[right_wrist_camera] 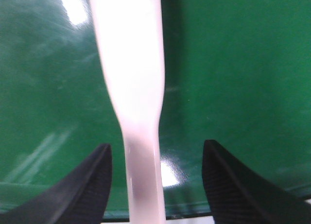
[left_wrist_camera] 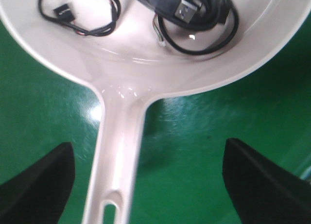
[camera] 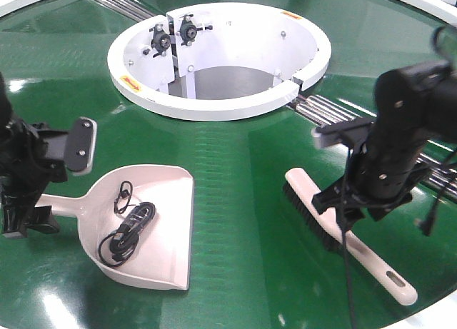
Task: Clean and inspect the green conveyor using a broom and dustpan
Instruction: 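Release the brush and dustpan and lift both grippers away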
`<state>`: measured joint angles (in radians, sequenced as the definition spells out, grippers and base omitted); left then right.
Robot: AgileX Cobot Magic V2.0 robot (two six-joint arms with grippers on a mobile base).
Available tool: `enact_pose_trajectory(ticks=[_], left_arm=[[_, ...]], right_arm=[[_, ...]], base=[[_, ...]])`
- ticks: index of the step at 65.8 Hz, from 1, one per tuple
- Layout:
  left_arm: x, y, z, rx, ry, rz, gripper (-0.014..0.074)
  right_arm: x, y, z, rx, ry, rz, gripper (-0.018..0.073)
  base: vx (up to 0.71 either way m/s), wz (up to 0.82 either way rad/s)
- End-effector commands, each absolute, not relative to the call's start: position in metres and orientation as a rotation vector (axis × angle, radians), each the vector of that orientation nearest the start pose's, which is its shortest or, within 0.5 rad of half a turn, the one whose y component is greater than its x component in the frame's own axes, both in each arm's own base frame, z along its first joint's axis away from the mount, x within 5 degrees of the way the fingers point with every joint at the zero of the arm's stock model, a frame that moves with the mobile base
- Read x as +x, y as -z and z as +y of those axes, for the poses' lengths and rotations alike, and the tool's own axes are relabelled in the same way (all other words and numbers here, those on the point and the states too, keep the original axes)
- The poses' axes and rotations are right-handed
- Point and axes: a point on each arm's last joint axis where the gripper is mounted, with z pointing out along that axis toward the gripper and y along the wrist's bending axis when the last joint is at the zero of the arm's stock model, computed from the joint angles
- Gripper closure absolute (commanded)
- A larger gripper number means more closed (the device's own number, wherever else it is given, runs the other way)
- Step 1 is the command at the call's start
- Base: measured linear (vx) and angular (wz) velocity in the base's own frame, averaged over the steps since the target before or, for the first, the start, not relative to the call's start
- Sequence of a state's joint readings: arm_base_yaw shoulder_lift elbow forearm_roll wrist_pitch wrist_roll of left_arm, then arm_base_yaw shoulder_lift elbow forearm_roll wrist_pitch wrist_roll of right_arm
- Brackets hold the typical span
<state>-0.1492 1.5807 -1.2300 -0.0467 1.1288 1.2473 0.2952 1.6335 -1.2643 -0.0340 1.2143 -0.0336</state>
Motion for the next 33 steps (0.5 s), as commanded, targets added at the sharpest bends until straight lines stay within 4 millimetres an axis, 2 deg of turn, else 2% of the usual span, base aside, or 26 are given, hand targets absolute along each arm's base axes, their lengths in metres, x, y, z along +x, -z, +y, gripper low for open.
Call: enact_pose_trajectory(ticks=[1, 11, 16, 24, 33], left_arm=[[0.288, -0.305, -0.052, 1.680, -0.081, 2.318, 0.0007], [0.273, -0.328, -0.050, 1.327, -0.064, 2.449, 0.0007], [0.266, -0.340, -0.049, 1.166, -0.062, 2.459, 0.0007], [0.254, -0.364, -0.046, 0.998, -0.085, 2.368, 0.0007], [0.236, -0.392, -0.044, 0.866, -0.099, 2.230, 0.0011]], right_arm=[[0.287, -0.304, 0.081, -0.488, 0.021, 2.845, 0.0149], [0.273, -0.346, 0.077, -0.420, -0.033, 2.587, 0.0149], [0.263, -0.368, 0.075, -0.399, -0.056, 2.457, 0.0149], [0.240, -0.399, 0.068, -0.373, -0.080, 2.294, 0.0149], [0.214, -0.412, 0.060, -0.358, -0.080, 2.120, 0.0149]], base=[[0.00, 0.00], [0.00, 0.00], [0.00, 0.00], [0.00, 0.00], [0.00, 0.00]])
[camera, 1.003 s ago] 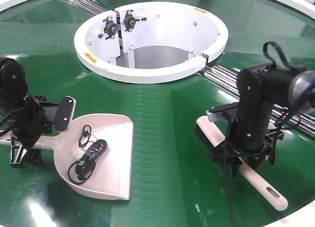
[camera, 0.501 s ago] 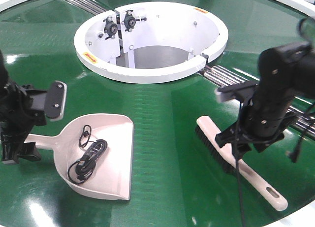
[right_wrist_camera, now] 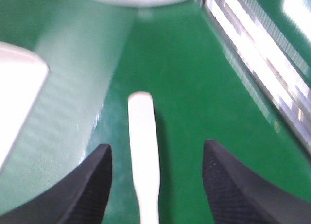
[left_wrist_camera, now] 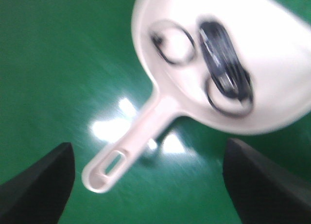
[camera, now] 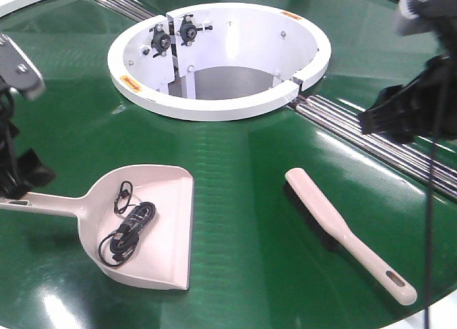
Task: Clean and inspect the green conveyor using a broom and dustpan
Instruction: 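Release the brush and dustpan and lift both grippers away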
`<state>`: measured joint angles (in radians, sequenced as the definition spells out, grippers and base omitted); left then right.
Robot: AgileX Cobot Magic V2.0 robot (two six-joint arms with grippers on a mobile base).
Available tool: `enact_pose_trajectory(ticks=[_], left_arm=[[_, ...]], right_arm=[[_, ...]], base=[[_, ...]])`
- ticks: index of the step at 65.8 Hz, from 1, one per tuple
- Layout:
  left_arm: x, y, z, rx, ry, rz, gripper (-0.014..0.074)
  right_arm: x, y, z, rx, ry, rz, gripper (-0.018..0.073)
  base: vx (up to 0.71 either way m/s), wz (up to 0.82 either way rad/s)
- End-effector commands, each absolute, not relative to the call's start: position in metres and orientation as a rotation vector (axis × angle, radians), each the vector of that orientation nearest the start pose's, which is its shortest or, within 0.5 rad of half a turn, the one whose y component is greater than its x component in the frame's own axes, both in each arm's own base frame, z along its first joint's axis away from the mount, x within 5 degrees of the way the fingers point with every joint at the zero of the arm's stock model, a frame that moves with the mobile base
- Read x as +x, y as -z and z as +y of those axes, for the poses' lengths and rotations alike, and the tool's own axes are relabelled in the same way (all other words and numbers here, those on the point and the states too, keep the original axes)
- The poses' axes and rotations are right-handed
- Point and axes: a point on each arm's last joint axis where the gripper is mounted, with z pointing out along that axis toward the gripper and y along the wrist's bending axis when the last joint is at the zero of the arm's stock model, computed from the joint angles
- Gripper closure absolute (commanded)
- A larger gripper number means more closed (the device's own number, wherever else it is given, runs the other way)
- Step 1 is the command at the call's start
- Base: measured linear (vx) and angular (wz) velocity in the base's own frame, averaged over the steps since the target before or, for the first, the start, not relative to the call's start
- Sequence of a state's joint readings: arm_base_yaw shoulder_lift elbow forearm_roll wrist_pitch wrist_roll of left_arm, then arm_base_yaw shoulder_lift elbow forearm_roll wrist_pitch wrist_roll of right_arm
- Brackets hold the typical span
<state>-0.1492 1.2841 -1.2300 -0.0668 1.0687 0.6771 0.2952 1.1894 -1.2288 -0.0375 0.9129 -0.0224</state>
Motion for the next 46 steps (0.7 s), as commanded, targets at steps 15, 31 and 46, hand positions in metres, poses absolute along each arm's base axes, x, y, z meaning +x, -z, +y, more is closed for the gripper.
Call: enact_pose_trajectory(ticks=[15, 31, 46], left_arm=[[0.193, -0.420, -0.036, 0.493, -0.023, 1.988, 0.0052], [0.129, -0.391, -0.024, 0.296, 0.030, 1.712, 0.0106], [0.090, -0.316, -0.015, 0.253, 0.019, 1.585, 0.0129]], right_arm=[[0.164, -0.399, 0.045, -0.344, -0.082, 1.875, 0.0149], [0.108, -0.360, 0.030, -0.322, -0.107, 1.667, 0.0149], [0.077, -0.308, 0.022, -0.313, -0.121, 1.527, 0.0149]], base=[[0.00, 0.00], [0.00, 0.00], [0.00, 0.00]])
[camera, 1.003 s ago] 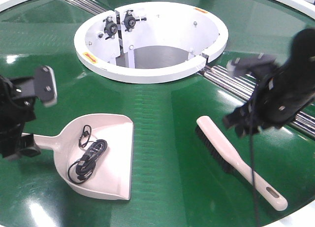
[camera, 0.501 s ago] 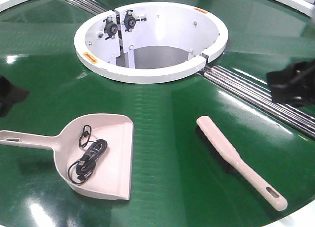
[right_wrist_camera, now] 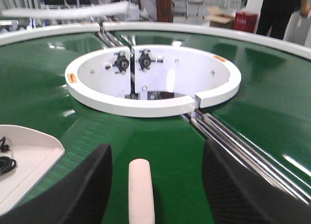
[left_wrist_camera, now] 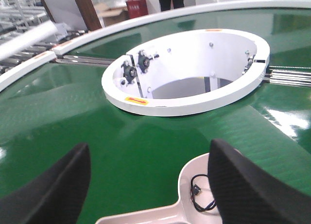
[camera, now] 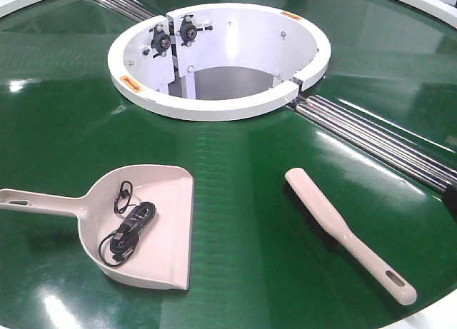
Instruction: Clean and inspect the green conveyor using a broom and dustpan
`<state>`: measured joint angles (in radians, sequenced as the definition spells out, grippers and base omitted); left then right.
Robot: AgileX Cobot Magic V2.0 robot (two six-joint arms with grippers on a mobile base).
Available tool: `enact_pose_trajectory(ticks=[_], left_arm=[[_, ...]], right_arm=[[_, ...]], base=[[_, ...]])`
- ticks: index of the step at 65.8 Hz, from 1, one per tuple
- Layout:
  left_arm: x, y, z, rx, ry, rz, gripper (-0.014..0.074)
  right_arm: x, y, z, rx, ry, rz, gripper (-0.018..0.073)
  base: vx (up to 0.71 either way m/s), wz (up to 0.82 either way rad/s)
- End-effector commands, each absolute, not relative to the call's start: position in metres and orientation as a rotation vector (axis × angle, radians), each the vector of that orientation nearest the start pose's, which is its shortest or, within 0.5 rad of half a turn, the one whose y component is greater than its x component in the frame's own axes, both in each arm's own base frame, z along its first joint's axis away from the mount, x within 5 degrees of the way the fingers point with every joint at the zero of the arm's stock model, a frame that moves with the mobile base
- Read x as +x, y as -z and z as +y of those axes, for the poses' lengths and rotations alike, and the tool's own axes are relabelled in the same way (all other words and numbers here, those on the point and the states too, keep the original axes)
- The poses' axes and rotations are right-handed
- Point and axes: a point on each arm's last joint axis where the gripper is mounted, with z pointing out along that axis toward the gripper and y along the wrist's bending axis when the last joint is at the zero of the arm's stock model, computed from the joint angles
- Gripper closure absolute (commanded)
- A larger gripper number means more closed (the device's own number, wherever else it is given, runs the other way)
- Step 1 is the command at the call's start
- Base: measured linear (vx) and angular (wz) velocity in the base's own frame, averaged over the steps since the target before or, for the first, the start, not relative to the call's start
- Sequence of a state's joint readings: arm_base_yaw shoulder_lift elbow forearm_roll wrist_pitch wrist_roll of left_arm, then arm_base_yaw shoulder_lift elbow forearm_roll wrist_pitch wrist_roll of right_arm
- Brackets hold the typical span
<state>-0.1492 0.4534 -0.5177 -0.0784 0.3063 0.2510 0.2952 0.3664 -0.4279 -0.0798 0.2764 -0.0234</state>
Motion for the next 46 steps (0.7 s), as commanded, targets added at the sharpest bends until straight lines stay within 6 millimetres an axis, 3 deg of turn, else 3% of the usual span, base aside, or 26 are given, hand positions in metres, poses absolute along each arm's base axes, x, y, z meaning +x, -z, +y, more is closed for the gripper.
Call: enact_pose_trajectory(ticks=[1, 11, 23, 30, 37, 46], left_arm=[[0.090, -0.308, -0.015, 0.253, 0.019, 1.596, 0.0129], [0.085, -0.259, -0.014, 0.210, 0.044, 1.606, 0.0129], [0.087, -0.253, -0.012, 0.187, 0.030, 1.530, 0.0141], [0.087, -0.250, -0.013, 0.194, 0.032, 1.560, 0.0281], [0.087, -0.250, -0.013, 0.197, 0.033, 1.570, 0.0594], [0.086, -0.250, -0.013, 0.199, 0.031, 1.567, 0.0605]], right_arm=[[0.076, -0.303, 0.022, -0.313, -0.122, 1.525, 0.0149], [0.076, -0.272, 0.022, -0.325, -0.123, 1.556, 0.0149], [0.077, -0.268, 0.023, -0.322, -0.131, 1.516, 0.0177], [0.077, -0.268, 0.023, -0.322, -0.130, 1.515, 0.0326], [0.077, -0.268, 0.023, -0.322, -0.130, 1.515, 0.0555], [0.077, -0.268, 0.023, -0.313, -0.139, 1.517, 0.0569]], base=[[0.00, 0.00], [0.00, 0.00], [0.00, 0.00], [0.00, 0.00], [0.00, 0.00], [0.00, 0.00]])
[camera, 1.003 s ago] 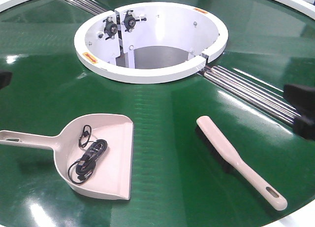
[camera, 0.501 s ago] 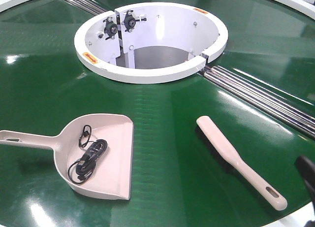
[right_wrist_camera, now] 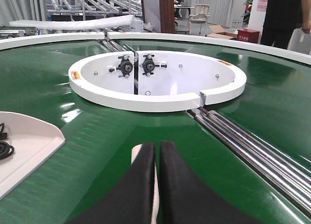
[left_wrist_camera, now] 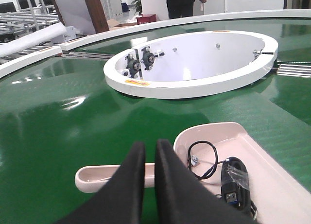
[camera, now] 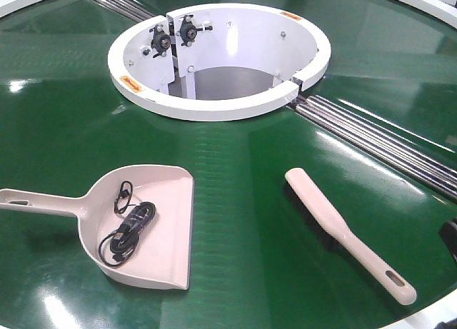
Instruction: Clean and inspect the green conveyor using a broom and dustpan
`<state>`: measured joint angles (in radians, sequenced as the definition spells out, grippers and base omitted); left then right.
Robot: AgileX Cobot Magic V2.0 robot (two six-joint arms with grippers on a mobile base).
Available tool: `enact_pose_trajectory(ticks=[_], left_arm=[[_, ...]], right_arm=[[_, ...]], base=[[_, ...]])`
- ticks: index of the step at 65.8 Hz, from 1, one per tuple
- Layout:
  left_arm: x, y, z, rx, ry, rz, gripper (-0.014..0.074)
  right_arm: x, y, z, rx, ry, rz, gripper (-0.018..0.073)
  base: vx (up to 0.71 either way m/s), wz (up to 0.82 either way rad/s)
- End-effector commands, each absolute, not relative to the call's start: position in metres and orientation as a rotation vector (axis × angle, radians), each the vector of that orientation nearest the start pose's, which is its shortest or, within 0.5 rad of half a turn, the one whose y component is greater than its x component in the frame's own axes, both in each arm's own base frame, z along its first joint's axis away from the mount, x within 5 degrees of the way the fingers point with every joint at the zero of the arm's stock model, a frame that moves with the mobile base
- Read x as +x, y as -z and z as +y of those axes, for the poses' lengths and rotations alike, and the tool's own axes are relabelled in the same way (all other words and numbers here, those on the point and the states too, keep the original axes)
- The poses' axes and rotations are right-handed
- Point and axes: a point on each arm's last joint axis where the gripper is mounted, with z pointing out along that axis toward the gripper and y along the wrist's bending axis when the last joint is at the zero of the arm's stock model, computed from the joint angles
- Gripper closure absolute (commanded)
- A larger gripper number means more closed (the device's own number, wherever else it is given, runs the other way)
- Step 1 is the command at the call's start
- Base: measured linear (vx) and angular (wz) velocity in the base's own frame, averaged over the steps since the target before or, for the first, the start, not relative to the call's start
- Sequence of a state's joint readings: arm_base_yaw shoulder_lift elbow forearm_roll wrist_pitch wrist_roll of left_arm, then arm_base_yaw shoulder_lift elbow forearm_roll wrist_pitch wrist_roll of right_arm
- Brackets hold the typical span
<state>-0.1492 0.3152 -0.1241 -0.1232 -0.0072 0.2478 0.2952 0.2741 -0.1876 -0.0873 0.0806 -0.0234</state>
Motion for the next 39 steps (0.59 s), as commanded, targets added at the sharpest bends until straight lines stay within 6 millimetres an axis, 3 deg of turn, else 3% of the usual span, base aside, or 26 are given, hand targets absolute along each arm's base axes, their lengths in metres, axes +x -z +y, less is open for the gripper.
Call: enact_pose_trajectory(ticks=[1, 39], left_arm=[[0.0862, -0.2500, -0.0127, 0.198, 0.031, 1.565, 0.0605], [0.0855, -0.2503, -0.0126, 0.197, 0.032, 1.562, 0.0603]], right_arm=[[0.0771, -0.2680, 0.0231, -0.313, -0.139, 1.517, 0.0569], [0.0771, -0.2667, 0.0230, -0.315, -0.138, 1.532, 0.0569]], base=[[0.00, 0.00], [0.00, 0.00]])
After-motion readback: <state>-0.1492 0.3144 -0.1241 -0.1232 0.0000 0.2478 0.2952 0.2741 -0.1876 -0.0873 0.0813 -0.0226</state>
